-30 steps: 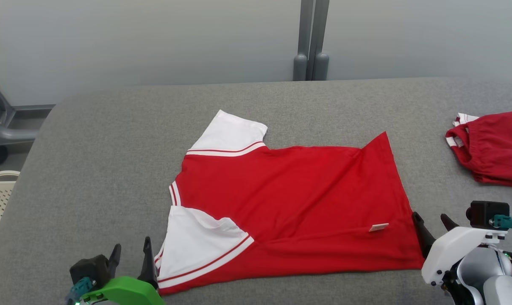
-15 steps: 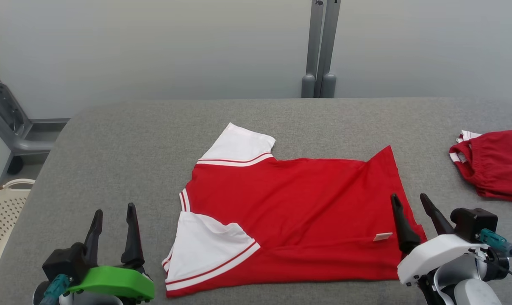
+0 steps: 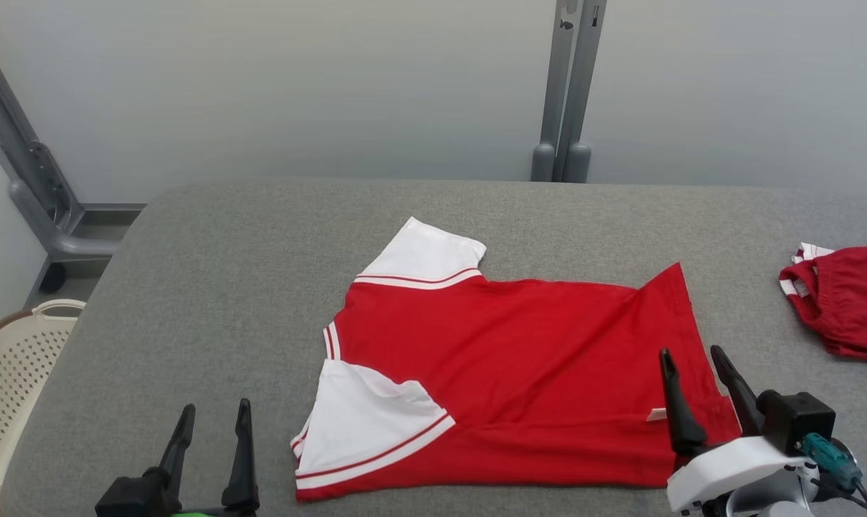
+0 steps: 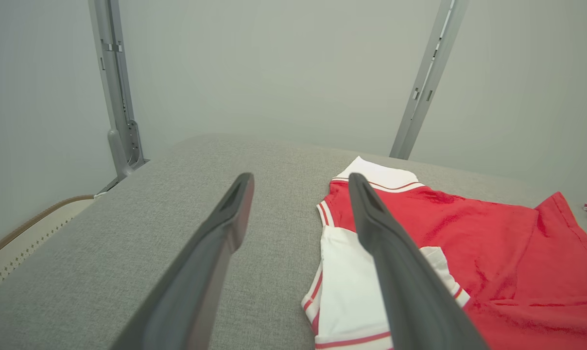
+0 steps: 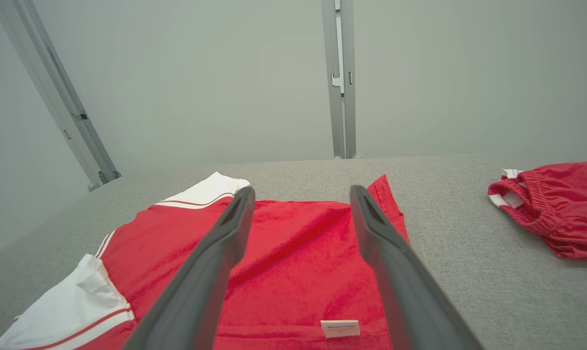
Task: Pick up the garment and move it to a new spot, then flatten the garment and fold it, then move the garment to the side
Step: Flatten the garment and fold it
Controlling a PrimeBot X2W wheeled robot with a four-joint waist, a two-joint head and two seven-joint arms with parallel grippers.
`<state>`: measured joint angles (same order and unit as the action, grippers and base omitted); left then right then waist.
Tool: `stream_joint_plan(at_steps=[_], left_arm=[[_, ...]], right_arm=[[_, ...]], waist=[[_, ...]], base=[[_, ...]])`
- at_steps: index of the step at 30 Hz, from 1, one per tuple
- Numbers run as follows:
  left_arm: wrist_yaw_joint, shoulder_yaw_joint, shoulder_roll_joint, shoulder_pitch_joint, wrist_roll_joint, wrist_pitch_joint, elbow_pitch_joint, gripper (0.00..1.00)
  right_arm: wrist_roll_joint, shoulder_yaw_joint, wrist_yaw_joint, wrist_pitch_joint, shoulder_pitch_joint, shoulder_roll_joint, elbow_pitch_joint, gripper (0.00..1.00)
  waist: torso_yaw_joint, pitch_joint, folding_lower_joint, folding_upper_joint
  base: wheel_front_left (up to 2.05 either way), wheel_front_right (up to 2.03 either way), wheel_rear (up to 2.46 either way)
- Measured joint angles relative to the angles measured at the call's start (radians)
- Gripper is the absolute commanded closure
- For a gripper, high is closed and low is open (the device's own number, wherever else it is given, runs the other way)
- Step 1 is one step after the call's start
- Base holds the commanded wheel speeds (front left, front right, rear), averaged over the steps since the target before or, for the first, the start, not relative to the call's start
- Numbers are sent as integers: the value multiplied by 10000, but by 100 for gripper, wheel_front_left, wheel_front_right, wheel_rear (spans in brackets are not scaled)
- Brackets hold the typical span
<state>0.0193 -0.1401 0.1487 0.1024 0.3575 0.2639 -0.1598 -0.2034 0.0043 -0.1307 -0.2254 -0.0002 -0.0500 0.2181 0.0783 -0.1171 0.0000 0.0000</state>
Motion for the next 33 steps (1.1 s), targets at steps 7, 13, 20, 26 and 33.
stream_joint_plan(at_steps=[7,13,20,26,33], left_arm=[[339,405,-267,331,-477,0,-522,0],[437,428,-337,345,-794,0,-1300,0],[562,454,-378,186,-903,0,-1714,0],[686,424,-454,64,-965,0,-1868,0],[744,424,-468,-88,-970,0,-2075,0]], right_arm=[[255,-84,0,-228,194,0,598,0],[393,-397,0,-201,292,2,1101,0],[401,-556,0,-46,267,0,1271,0],[303,-506,0,-38,211,2,1313,0],[201,-516,0,155,37,2,1383,0]], waist=[[47,-36,0,0],[-19,-20,0,1],[-132,64,0,0],[-184,154,0,0],[-257,262,0,0]], base=[[0,0,0],[0,0,0],[0,0,0],[0,0,0],[0,0,0]])
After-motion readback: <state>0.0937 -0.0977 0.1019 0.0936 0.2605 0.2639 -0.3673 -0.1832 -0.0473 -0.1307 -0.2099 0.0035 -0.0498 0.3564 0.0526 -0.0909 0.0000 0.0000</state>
